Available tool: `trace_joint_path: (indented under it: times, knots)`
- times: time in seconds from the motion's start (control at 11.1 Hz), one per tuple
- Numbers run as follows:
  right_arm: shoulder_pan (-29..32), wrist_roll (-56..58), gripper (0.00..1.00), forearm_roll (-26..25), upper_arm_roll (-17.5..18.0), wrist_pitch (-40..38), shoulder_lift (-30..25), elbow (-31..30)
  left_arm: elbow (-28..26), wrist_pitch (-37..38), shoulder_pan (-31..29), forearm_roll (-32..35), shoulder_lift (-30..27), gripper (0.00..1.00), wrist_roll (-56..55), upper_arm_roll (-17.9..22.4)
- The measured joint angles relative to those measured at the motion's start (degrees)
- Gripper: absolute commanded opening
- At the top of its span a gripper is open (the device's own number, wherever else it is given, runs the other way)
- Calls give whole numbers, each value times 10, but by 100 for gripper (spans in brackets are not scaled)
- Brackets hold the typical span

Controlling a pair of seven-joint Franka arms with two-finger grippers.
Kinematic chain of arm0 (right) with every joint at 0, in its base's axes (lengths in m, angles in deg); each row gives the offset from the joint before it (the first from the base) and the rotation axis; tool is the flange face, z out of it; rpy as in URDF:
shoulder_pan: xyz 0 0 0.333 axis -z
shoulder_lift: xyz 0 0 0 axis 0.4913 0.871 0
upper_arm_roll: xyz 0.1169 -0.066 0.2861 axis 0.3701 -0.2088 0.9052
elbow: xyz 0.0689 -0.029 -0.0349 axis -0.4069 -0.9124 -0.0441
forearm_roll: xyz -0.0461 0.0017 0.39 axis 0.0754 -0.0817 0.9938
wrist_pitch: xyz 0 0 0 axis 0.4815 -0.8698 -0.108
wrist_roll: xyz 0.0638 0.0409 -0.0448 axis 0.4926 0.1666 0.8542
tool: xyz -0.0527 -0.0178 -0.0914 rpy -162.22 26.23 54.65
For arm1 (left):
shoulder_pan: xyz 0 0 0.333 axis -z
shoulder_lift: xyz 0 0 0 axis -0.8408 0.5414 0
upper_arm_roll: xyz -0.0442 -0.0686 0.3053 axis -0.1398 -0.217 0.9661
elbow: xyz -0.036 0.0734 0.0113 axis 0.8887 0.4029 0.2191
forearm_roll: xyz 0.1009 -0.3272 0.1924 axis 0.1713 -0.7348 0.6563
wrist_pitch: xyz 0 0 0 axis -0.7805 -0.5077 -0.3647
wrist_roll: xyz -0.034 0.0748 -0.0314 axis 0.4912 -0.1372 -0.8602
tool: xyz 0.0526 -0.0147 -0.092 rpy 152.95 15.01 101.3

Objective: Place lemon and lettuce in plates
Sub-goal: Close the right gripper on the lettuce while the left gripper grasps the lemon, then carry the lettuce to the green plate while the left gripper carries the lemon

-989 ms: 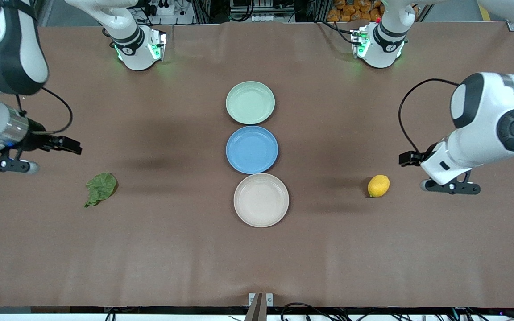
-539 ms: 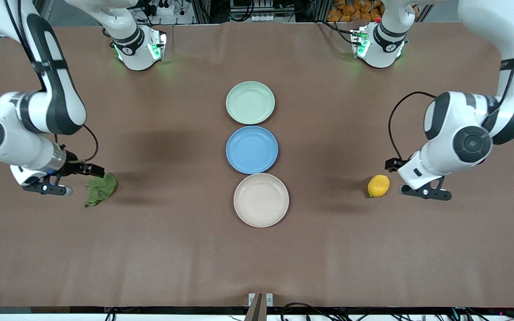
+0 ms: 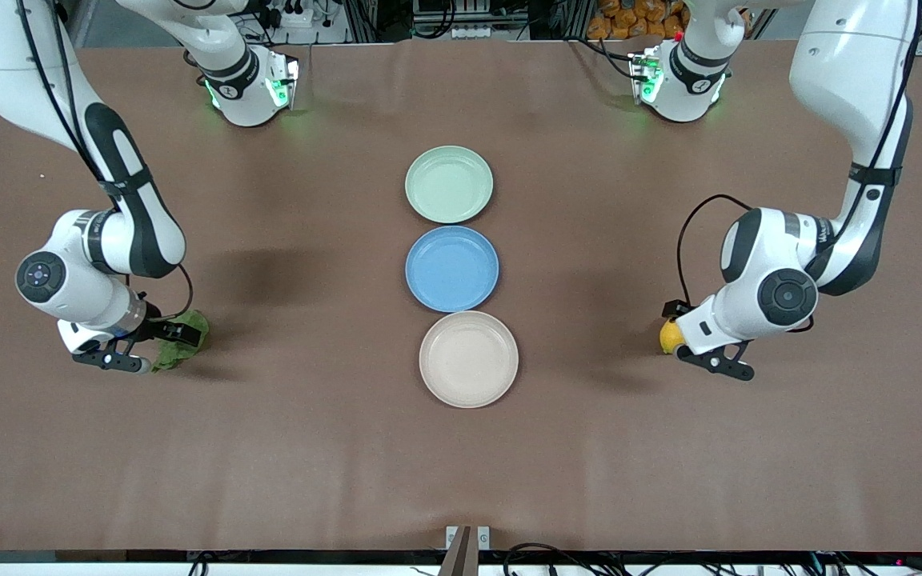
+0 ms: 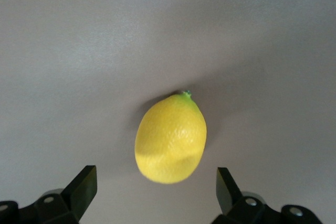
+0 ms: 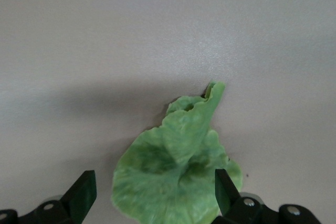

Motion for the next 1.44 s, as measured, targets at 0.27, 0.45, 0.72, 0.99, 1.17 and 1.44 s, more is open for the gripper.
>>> trace_joint_path:
  times: [0.27, 0.45, 0.72, 0.99, 1.17, 1.44]
  knots:
    - [0, 0, 47, 0, -5, 44, 28, 0, 2, -16, 0, 0, 26, 100, 1, 0]
    - [-1, 0, 12, -1, -5, 59, 40, 0, 3, -19, 0, 0, 38, 100, 2, 0]
    - [-12, 1, 0, -4, -4, 56, 38, 3, 5, -26, -5, -19, 49, 33, 2, 0]
    - [-26, -5, 0, -4, -1, -26, 5, 15, 6, -32, -5, -40, 50, 0, 2, -1]
    - [-32, -45, 0, -4, 9, -115, -43, 20, 7, -32, -5, -41, 51, 0, 2, -2]
    - [-45, -152, 0, -3, 63, -209, -95, 20, 16, -37, -4, -53, 50, 0, -8, -2]
